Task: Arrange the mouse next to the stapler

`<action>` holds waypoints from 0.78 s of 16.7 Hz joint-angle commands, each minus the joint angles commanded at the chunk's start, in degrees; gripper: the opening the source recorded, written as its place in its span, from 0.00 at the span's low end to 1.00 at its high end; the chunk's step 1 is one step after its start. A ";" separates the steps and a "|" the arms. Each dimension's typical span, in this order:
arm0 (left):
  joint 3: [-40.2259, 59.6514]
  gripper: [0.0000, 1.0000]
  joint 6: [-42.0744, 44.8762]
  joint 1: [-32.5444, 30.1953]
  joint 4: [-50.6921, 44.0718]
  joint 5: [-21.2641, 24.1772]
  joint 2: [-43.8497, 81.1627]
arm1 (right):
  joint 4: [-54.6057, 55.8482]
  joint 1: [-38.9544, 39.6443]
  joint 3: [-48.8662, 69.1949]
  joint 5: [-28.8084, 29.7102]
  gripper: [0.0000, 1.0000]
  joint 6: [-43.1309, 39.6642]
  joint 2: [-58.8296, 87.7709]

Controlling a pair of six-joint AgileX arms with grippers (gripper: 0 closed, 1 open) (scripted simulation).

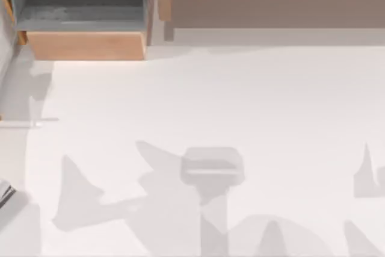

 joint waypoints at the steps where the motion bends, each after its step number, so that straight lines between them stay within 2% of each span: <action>1: 6.23 1.00 0.36 0.93 -3.52 0.33 6.72 | 0.00 0.00 0.00 0.00 1.00 0.00 0.00; 7: 40.04 1.00 3.63 5.25 -22.36 2.26 42.67 | 0.00 0.00 0.00 0.00 1.00 0.00 0.00; 13: 65.13 1.00 7.63 7.05 -35.09 2.11 68.18 | 0.00 0.00 0.00 0.00 1.00 0.00 0.00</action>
